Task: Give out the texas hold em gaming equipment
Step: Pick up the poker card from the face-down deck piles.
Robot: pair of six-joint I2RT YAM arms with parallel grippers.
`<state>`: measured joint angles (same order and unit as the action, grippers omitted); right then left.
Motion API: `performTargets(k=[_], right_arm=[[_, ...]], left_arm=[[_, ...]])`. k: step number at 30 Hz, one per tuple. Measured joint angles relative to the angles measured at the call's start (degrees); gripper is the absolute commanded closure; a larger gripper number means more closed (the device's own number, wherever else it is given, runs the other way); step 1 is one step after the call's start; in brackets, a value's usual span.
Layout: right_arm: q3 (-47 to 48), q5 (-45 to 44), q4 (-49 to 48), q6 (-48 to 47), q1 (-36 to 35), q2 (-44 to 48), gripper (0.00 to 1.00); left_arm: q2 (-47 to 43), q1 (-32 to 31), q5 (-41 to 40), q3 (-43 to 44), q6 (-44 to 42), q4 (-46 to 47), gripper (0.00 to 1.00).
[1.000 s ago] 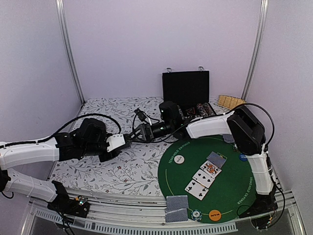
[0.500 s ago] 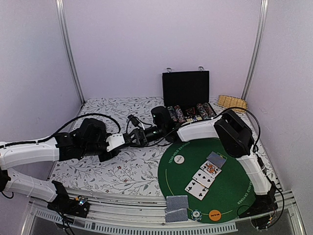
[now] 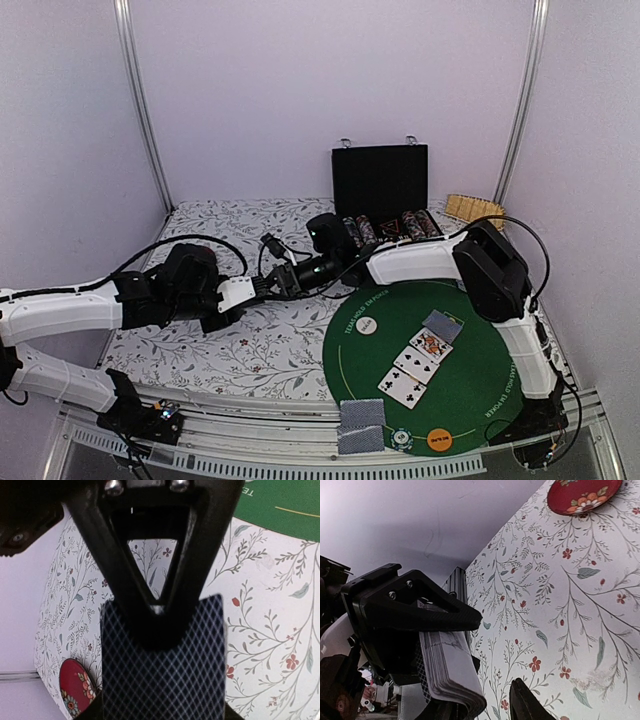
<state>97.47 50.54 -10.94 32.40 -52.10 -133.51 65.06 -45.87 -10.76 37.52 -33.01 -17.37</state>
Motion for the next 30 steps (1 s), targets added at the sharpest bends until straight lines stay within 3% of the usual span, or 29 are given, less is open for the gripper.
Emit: performTargets(k=[10, 12, 14, 23, 30], right_arm=[[-2.6, -3.7, 7.0, -4.4, 1.1, 5.3, 0.79], [-2.6, -3.7, 7.5, -4.8, 1.1, 5.3, 0.92], [-2.6, -3.5, 8.1, -5.3, 1.1, 5.6, 0.97], [-3.1, -5.3, 13.7, -6.9, 1.3, 9.4, 0.98], [-10.4, -8.4, 16.4, -8.1, 4.8, 17.2, 0.98]], left_arm=[[0.0, 0.0, 0.0, 0.0, 0.0, 1.6, 0.54], [0.0, 0.0, -0.1, 0.0, 0.0, 1.6, 0.54], [0.0, 0.0, 0.0, 0.0, 0.0, 1.5, 0.54], [0.0, 0.0, -0.2, 0.0, 0.0, 1.7, 0.54], [0.0, 0.0, 0.0, 0.0, 0.0, 1.7, 0.54]])
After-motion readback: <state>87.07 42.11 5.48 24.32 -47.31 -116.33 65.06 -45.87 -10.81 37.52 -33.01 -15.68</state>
